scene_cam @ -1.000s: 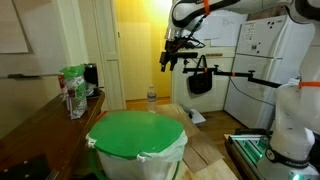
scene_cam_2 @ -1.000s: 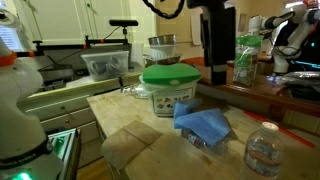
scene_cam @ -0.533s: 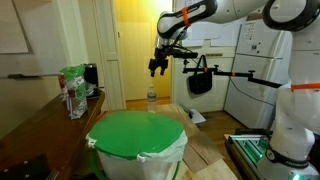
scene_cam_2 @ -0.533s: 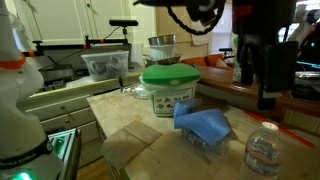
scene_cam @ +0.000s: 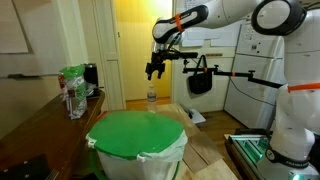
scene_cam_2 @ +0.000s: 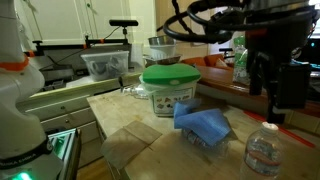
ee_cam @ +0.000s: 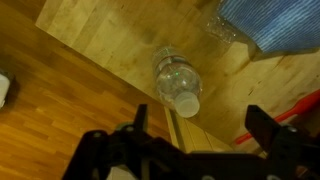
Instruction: Move the water bottle to the back of the counter
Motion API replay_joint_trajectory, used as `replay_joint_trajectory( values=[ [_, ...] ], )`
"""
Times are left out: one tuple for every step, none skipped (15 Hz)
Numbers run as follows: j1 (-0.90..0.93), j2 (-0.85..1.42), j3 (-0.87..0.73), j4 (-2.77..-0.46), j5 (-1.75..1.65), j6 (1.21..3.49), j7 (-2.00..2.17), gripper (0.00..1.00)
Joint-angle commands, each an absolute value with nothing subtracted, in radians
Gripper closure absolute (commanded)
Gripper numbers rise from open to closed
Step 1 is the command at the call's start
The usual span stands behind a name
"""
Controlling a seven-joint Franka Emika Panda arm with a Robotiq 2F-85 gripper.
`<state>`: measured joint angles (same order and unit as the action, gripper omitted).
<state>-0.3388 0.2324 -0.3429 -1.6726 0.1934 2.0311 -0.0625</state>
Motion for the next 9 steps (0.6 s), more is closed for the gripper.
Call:
replay_joint_trajectory(
  values=[
    [-0.353,0.26,-0.312,-1.645,0.2,2.031,-0.055,0.0],
    [-0.354,0.266,-0.307,-1.64,0.207,2.029,-0.058,0.0],
    [-0.353,0.269,-0.302,-1.64,0.205,2.035,-0.056,0.0],
    [-0.355,0.276,-0.299,-1.634,0.205,2.029,-0.056,0.0],
    [-0.355,0.279,-0.297,-1.633,0.201,2.032,-0.051,0.0],
    [-0.357,0.284,-0.296,-1.629,0.202,2.026,-0.05,0.0],
    [-0.359,0.289,-0.296,-1.628,0.201,2.026,-0.047,0.0],
    [-0.361,0.292,-0.297,-1.63,0.2,2.025,-0.044,0.0],
    [-0.363,0.295,-0.297,-1.632,0.202,2.027,-0.043,0.0]
  ],
)
